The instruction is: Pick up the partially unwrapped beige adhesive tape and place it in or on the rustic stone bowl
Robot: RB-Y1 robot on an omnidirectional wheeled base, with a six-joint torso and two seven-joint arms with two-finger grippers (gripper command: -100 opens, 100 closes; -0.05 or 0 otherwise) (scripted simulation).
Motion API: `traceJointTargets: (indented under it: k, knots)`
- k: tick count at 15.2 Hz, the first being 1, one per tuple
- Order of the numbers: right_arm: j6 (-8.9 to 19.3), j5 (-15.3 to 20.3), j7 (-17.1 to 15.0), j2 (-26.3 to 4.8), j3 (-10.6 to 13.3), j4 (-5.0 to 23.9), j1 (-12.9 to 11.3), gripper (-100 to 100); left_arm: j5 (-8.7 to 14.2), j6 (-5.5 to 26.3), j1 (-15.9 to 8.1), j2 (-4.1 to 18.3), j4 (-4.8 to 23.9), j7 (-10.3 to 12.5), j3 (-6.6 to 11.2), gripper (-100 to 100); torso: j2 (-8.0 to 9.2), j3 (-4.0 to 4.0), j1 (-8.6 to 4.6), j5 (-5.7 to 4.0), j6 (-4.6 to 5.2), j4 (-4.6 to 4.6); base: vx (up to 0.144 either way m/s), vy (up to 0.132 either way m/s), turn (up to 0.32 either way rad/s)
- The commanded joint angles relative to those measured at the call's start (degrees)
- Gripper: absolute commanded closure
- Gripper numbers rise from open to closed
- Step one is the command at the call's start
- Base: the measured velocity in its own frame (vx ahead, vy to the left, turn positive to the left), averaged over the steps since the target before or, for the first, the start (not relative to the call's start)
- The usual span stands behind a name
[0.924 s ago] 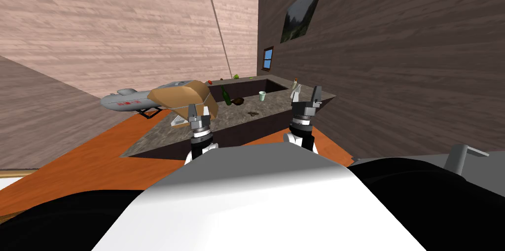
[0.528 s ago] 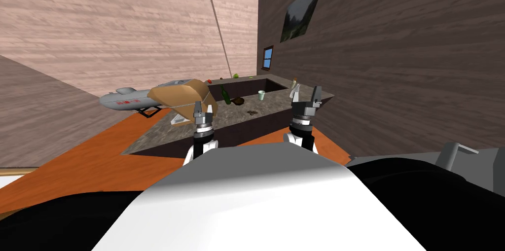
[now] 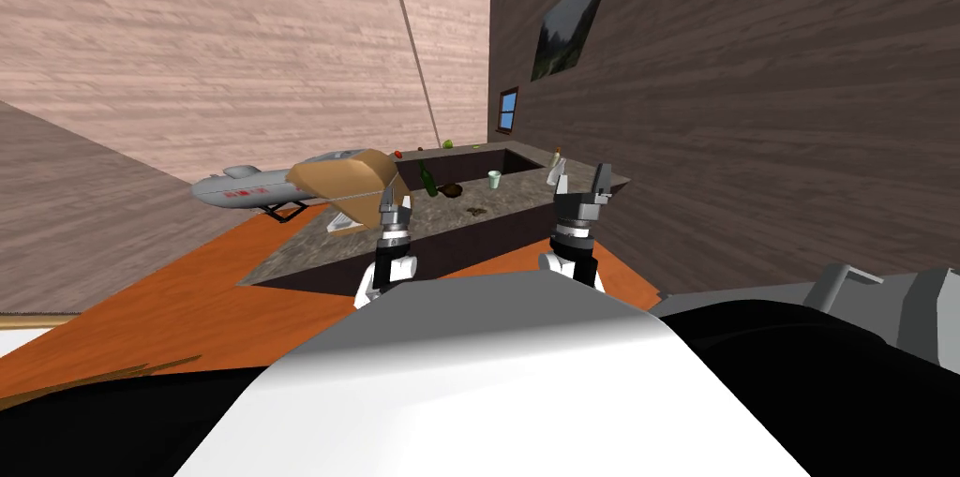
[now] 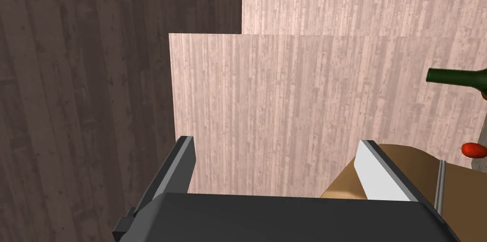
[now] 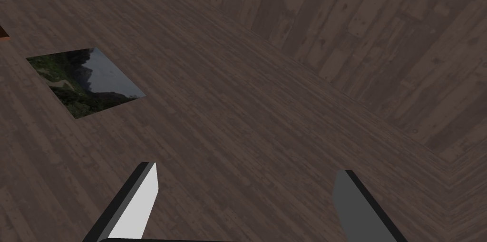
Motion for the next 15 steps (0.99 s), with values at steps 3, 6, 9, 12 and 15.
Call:
traceJointTargets:
  k: [3,6,9,12,15]
  knots:
    - [0.0,0.0,0.0,0.0,0.0,0.0,0.0,0,0.7,3.8,-2.9,0.5,1.4,0.3,-0.18,-100,0.0,-0.01,0.0,0.0,0.0,0.0,-0.05,-0.031,0.001]
    - [0.0,0.0,0.0,0.0,0.0,0.0,0.0,0,1.3,6.6,-5.5,0.8,3.0,0.6,-0.23,-100,-0.01,-0.01,0.01,0.01,0.0,-0.01,-0.052,-0.032,0.001]
    - [0.0,0.0,0.0,0.0,0.0,0.0,0.0,0,2.0,9.7,-8.3,1.1,4.8,1.0,-0.27,-100,-0.03,-0.02,-0.03,0.0,0.01,-0.01,-0.047,-0.039,0.004]
    - [0.0,0.0,0.0,0.0,0.0,0.0,0.0,0,2.7,12.9,-11.2,1.3,6.6,1.4,-0.33,-100,-0.02,-0.02,-0.03,0.0,0.01,-0.01,-0.051,-0.038,0.004]
    - [0.0,0.0,0.0,0.0,0.0,0.0,0.0,0,3.4,16.2,-14.2,1.4,8.7,1.8,-0.38,-100,-0.06,-0.04,-0.02,0.0,0.01,-0.01,-0.044,-0.034,0.004]
